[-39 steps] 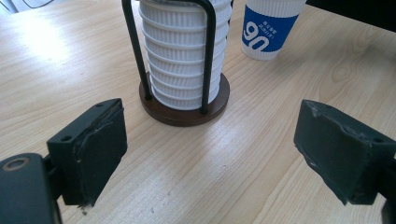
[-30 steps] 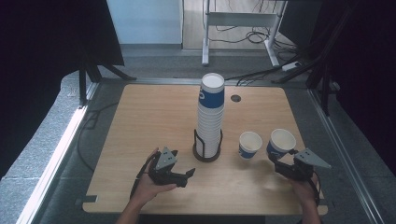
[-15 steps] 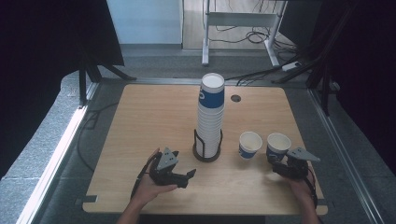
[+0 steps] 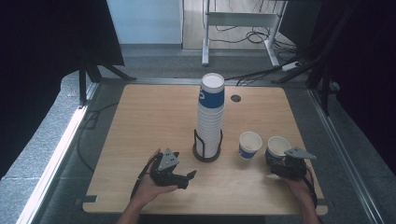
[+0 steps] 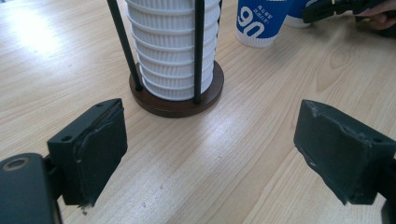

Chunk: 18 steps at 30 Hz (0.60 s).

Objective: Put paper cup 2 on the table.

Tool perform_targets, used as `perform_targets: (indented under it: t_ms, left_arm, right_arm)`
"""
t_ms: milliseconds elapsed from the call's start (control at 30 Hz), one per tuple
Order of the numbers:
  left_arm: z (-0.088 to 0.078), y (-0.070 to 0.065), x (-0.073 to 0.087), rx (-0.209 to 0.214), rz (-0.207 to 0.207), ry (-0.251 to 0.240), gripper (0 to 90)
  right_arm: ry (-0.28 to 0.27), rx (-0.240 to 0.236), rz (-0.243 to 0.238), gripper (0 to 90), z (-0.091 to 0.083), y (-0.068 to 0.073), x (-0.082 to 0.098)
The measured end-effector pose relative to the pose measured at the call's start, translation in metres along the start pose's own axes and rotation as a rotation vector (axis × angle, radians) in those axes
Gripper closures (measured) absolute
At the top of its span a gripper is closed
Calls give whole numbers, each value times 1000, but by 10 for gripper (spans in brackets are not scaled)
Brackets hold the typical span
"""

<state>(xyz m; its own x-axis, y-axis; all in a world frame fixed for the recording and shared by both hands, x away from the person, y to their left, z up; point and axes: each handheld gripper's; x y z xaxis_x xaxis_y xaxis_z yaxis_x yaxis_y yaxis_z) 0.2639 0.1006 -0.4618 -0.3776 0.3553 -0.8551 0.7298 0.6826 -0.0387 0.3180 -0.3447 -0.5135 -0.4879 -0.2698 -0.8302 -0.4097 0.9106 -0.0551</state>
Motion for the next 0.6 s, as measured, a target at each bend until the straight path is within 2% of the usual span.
perform_targets:
  t_ms: [167, 267, 400, 533, 600]
  left_arm:
    - [-1, 2, 0, -4, -3, -5, 98]
    - [-3, 3, 0, -3, -5, -7, 98]
    - [-5, 2, -2, 11, -10, -20, 98]
    - [-7, 0, -3, 4, -5, -33, 98]
    - [-7, 1, -3, -4, -7, -39, 99]
  right_arm:
    - [-46, -3, 27, 122, -8, -4, 1]
    - [-124, -13, 45, 115, -26, -9, -1]
    - [-222, -26, 45, 115, -51, -13, -7]
    - [-317, -52, 19, 151, -76, -11, -17]
    - [-365, -81, -2, 186, -85, -6, -24]
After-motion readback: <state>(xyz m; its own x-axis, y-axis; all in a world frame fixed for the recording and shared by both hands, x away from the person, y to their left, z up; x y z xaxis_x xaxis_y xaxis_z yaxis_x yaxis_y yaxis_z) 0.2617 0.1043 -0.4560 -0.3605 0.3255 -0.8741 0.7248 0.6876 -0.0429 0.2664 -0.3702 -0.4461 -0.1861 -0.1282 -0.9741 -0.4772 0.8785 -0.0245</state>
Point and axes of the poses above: each handheld gripper's, and its own axes: z roughly forward along the jaws, x roughly out of its underside, y roughly to its left, and after that the axes turned 2 degrees about -y, right-handed
